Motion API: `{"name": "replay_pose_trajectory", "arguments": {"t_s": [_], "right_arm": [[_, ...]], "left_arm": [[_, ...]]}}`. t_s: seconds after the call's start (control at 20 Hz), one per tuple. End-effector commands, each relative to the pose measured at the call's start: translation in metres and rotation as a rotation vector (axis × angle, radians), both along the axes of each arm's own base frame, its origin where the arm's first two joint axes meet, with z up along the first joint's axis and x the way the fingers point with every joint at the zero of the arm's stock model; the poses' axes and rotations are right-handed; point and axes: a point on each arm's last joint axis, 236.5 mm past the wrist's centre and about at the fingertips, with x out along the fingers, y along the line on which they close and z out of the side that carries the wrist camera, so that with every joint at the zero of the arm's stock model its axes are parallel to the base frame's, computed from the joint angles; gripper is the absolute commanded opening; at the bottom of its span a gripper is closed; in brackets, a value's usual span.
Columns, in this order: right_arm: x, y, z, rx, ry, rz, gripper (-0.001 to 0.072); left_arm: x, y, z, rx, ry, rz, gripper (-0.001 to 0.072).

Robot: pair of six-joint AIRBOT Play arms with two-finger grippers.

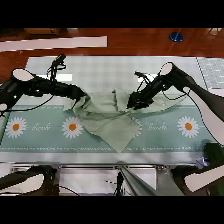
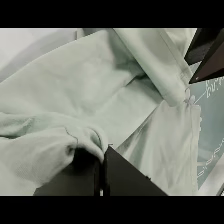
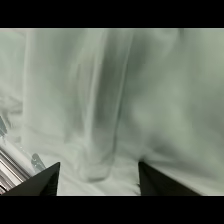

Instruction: Fold the shirts.

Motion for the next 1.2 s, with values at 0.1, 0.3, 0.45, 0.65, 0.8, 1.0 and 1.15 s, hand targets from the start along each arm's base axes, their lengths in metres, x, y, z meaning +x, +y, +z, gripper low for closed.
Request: {"name": "replay_pose_trajectory", "arguments": {"t_s": [0.1, 0.3, 0.45, 0.65, 0.8, 1.0, 1.15], "right_arm": [[0.011, 0.024, -0.015, -0.001, -0.022, -0.066, 0.002], [0.016, 0.015, 0.027, 0.043, -0.062, -0.066, 0.0021], [0.03, -0.008, 0.104, 0.086, -0.229, -0.091, 0.0021], [0.053, -0.061, 0.258, 0.132, -0.634, -0.234, 0.0021], [0.052, -0.105, 0.403, 0.164, -1.042, -0.412, 0.0021], [-0.001, -0.167, 0.565, 0.135, -1.536, -0.68, 0.0021], [-0.04, -0.197, 0.595, -0.027, -1.668, -0.735, 0.0021]], "left_arm": [[0.0, 0.0, 0.0, 0.001, 0.0, -0.001, 0.003], [-0.002, 0.0, 0.006, 0.0, -0.011, -0.007, 0.0028], [0.002, 0.002, 0.047, -0.006, -0.122, -0.003, 0.0028], [0.011, 0.034, 0.185, -0.012, -0.466, 0.095, 0.0028], [-0.016, 0.073, 0.328, 0.031, -0.842, 0.214, 0.0028], [-0.085, 0.105, 0.462, 0.17, -1.225, 0.343, 0.0028], [-0.121, 0.111, 0.507, 0.264, -1.369, 0.387, 0.0028]]}}
